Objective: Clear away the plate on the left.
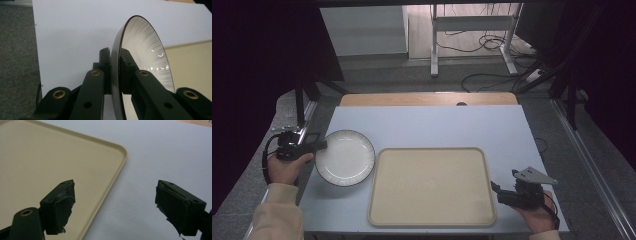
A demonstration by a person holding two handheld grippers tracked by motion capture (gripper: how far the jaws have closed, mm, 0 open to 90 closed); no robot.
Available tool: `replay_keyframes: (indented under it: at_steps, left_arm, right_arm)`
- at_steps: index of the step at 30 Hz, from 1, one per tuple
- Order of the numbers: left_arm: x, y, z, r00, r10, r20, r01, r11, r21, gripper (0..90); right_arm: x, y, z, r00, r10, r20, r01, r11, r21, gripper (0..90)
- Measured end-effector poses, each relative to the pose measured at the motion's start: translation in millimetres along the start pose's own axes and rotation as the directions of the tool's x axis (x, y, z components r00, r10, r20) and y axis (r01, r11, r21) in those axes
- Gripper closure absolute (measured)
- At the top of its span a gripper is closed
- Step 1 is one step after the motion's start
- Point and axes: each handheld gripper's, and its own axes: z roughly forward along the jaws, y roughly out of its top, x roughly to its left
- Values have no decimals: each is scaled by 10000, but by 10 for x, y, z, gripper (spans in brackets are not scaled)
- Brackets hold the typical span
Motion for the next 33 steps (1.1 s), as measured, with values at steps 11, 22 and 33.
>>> replay_keyframes:
  at_steps: [11, 22, 33]
  left_arm:
    - [-71, 39, -58, 10000, -40, -3, 40, 9999, -140, 834]
    - [-160, 76, -103, 9998, 163, 72, -159, 9986, -506, 832]
    - [-354, 132, -110, 9985, 473, 290, -454, 9970, -626, 832]
  right_arm:
    - [-3, 1, 1, 10000, 25, 33, -25, 10000, -9, 167]
    - [-13, -4, 7, 10000, 61, 59, -61, 10000, 10, 168]
    - [-5, -5, 11, 10000, 78, 33, -78, 10000, 10, 167]
